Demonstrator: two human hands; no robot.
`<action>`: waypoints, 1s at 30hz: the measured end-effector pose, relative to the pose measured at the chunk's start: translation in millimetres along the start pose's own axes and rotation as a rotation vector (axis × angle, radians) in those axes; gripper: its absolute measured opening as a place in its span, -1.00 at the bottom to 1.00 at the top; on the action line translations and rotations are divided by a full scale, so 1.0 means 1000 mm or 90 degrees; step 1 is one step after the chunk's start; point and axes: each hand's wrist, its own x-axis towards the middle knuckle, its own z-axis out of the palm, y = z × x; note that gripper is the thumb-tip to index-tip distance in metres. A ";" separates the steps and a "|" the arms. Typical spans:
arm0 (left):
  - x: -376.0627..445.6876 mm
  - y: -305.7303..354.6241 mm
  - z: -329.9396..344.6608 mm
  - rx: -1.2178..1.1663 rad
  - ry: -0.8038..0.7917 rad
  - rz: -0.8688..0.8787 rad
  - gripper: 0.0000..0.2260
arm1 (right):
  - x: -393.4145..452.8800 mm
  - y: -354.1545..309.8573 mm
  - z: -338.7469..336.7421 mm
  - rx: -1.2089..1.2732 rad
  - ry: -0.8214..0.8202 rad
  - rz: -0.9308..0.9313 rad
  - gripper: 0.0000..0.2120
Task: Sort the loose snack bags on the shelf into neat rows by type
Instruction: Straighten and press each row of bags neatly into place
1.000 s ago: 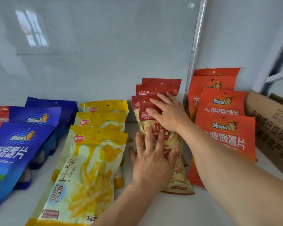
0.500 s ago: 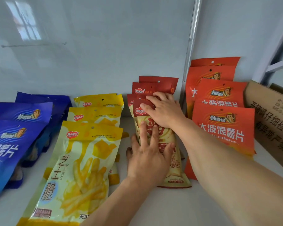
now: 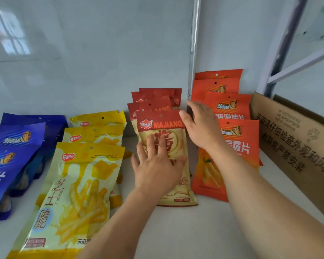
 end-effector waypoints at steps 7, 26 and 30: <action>0.005 0.070 0.009 -0.131 0.059 0.172 -0.29 | -0.050 0.075 -0.036 -0.007 0.104 0.187 -0.43; 0.047 0.128 0.072 -0.347 0.050 0.025 -0.17 | -0.033 0.130 -0.048 0.212 0.017 0.367 -0.10; 0.066 0.134 0.072 -0.437 0.052 -0.031 -0.16 | -0.025 0.140 -0.041 0.244 0.008 0.374 -0.28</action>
